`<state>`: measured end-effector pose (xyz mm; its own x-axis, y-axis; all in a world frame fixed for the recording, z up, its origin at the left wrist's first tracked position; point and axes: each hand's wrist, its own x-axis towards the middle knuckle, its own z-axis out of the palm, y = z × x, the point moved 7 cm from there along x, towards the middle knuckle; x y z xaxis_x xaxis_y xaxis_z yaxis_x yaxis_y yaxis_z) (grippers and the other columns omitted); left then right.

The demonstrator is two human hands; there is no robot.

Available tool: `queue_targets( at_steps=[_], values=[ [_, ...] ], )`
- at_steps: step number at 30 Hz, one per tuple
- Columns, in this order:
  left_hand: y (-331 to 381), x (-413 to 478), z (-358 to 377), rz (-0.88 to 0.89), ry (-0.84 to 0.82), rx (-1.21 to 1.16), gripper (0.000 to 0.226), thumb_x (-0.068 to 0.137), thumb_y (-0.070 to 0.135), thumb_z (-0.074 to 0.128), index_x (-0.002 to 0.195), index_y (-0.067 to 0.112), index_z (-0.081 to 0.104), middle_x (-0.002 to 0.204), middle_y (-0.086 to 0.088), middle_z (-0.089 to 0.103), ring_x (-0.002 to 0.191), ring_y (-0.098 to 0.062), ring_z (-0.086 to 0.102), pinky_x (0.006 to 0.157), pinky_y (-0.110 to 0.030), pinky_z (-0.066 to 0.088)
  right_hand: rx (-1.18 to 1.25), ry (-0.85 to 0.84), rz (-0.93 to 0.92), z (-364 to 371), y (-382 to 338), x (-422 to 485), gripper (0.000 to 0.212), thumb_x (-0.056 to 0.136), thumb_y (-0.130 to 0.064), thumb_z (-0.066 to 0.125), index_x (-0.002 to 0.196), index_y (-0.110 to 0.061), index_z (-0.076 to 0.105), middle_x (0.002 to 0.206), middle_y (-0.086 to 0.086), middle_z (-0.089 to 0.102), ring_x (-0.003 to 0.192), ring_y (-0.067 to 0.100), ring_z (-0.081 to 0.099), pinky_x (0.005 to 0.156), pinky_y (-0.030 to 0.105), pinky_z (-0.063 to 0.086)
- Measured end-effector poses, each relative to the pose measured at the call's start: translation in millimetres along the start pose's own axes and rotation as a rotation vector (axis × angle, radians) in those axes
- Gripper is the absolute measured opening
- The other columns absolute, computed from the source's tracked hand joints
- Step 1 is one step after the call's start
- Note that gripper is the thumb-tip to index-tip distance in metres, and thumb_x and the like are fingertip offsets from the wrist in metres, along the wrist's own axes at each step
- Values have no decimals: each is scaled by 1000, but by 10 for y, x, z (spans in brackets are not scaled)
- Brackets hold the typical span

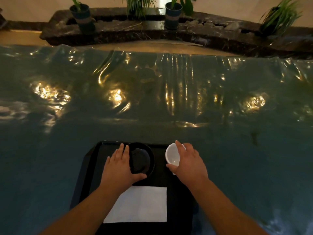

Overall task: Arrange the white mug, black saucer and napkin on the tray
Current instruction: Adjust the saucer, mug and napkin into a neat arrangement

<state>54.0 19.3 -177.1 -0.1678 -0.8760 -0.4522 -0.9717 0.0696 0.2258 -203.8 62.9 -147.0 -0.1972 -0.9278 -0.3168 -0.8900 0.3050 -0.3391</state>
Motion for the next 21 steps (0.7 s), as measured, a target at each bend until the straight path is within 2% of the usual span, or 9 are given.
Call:
queue_targets(
  at_steps=[3,8,14,21],
  values=[
    [-66,21,-23,26,-18,15,135,67,89,62,165,20,-2,175,-2,-4,159,-22,9,129,-51,14,23,3,24,11,-33,5,96,84,-58,77,160,-32,24,153,-3,35,132,23,44,97,41,53],
    [-55,21,2,15,-87,60,153,52,99,57,163,19,-12,173,-3,-16,159,-23,-9,128,-55,1,33,16,35,11,-124,53,96,83,-57,79,159,-31,26,150,-2,37,130,24,47,98,42,52],
    [-22,7,-22,23,-68,148,148,61,95,57,162,15,-16,172,-5,-22,158,-23,-19,127,-56,-3,37,17,26,53,-254,80,96,81,-58,80,158,-31,28,148,-1,39,128,25,49,98,42,53],
    [-100,60,-77,76,-102,141,150,62,87,69,162,13,-15,172,-4,-19,159,-21,-12,130,-48,2,26,14,17,126,-418,86,95,81,-59,79,157,-32,27,147,-2,39,128,26,49,97,43,53]
  ],
)
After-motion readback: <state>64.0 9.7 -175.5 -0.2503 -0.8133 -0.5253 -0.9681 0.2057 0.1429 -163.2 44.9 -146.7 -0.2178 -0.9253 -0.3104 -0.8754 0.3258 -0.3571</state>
